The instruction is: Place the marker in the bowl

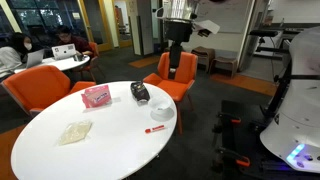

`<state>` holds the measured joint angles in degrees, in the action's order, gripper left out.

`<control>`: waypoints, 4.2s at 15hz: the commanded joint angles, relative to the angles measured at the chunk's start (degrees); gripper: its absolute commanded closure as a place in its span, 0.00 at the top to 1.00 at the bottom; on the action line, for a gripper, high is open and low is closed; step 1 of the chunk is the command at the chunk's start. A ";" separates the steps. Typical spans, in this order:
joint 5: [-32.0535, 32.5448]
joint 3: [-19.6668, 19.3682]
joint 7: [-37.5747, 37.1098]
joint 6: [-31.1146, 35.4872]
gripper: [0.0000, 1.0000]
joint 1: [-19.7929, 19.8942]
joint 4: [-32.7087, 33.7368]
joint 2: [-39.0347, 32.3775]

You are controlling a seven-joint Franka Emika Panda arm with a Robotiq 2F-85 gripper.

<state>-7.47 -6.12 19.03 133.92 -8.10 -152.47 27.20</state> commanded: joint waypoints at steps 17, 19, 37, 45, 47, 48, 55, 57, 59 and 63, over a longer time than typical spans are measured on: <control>0.75 -2.66 27.75 15.63 1.00 1.57 10.01 -28.66; -0.32 0.38 27.73 21.82 1.00 3.43 13.07 -37.10; 19.59 7.58 5.71 21.13 0.58 8.19 35.57 -69.83; 17.84 10.24 5.79 16.87 0.00 10.21 36.87 -68.55; 17.53 11.02 5.88 16.67 0.05 10.63 36.95 -67.37; 17.16 11.45 5.70 17.09 0.05 10.86 36.84 -66.22; 12.81 16.93 15.81 17.41 0.05 20.05 36.35 -57.60; 8.52 19.54 22.47 17.08 0.05 24.85 35.91 -56.38; 4.70 21.34 28.80 17.38 0.05 29.03 35.25 -55.60; 0.08 20.86 36.85 16.84 0.05 32.74 34.58 -54.92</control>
<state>-4.33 14.23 51.47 152.26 22.92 -116.32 -29.51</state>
